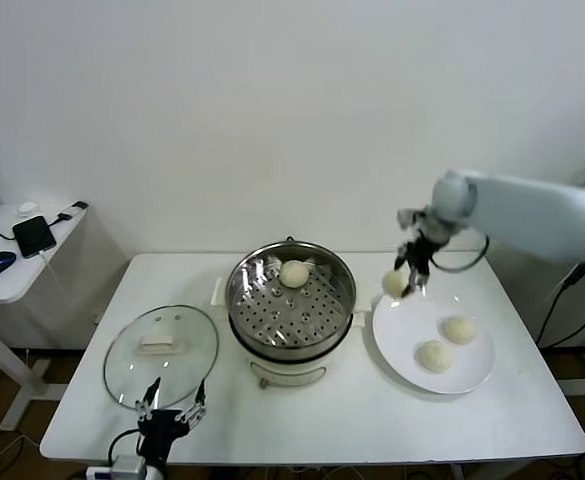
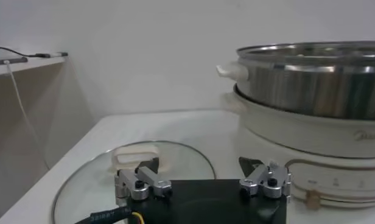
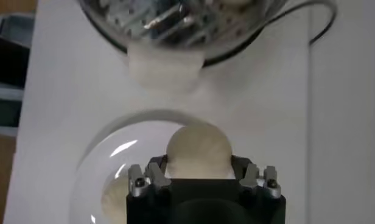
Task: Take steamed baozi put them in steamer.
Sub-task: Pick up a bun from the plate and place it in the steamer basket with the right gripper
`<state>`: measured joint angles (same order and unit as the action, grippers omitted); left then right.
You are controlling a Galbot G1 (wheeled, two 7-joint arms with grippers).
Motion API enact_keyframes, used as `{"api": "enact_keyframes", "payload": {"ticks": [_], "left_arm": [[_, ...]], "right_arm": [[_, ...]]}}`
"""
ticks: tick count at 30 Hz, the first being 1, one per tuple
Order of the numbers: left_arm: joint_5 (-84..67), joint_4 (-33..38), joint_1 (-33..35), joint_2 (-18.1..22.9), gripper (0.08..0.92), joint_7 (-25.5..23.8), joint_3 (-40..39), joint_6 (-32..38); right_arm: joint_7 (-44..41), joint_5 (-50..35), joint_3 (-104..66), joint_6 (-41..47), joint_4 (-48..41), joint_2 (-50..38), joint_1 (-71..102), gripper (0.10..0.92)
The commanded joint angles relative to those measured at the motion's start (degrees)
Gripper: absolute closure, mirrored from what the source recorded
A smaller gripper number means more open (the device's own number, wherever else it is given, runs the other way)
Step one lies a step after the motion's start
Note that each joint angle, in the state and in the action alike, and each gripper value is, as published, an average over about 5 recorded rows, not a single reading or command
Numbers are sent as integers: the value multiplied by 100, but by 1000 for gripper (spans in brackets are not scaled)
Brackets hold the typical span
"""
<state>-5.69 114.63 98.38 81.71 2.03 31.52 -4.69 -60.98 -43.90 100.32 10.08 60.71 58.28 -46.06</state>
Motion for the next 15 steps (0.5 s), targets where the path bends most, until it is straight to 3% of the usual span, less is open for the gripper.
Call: {"api": "enact_keyframes", "payload": {"ticks": [1,7,15], "left_arm": [[-33,106,-5,-24,177,-12,-17,-31],[-39,207,-21,-18,177,-79,-43,-72],[-53,244,-78,-13,177,-105,-23,-95]], "right_arm": [[-338,-1984,475,360,722,1021,-2201,326],[380,-2605,83,829,1174,1962,-1612,326],[933,-1997,-41,1077,420,2912,-229,329]]}}
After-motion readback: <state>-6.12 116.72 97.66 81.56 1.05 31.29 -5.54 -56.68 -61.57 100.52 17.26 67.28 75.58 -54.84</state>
